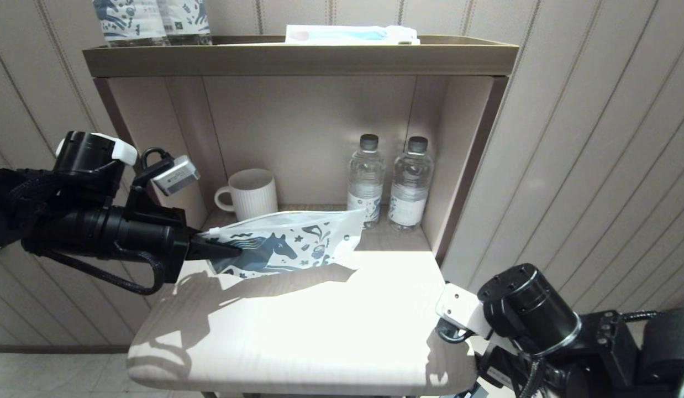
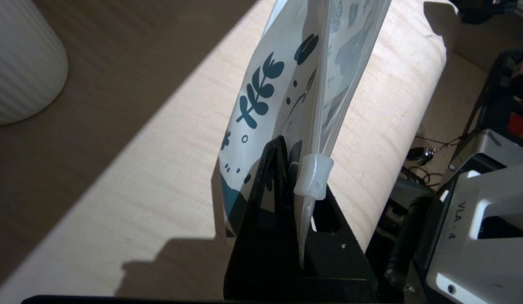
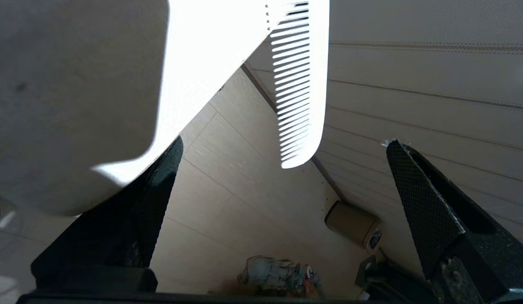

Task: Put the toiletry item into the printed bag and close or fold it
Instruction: Pick up the comb

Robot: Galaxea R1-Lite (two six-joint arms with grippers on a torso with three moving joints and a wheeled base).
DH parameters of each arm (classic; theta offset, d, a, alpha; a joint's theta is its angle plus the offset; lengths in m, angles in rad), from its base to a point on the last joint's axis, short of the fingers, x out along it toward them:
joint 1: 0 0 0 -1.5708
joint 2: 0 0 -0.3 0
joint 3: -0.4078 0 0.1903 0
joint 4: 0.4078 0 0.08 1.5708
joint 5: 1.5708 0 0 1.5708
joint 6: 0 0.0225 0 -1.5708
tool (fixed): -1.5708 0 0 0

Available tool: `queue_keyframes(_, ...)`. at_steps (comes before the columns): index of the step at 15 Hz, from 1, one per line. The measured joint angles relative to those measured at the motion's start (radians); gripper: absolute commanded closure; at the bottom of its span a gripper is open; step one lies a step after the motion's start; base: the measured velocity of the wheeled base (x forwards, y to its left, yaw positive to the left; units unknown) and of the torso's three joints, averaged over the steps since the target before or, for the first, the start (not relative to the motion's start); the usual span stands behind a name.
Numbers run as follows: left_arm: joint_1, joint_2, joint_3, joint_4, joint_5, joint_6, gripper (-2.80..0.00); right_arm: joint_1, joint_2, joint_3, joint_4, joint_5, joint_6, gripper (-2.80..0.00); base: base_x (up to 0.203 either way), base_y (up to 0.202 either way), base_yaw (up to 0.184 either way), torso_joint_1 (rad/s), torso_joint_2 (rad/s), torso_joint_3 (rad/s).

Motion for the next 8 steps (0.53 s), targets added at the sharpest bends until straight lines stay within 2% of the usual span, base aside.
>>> queue_keyframes(8,0.0,0.005,0.0,-0.001,-0.031,0.0,0.0,0.032,0.014,-0.007,-0.048,-0.002,-0.019,-2.8,0.0,0.0,0.0,0.0,0.0,0.0)
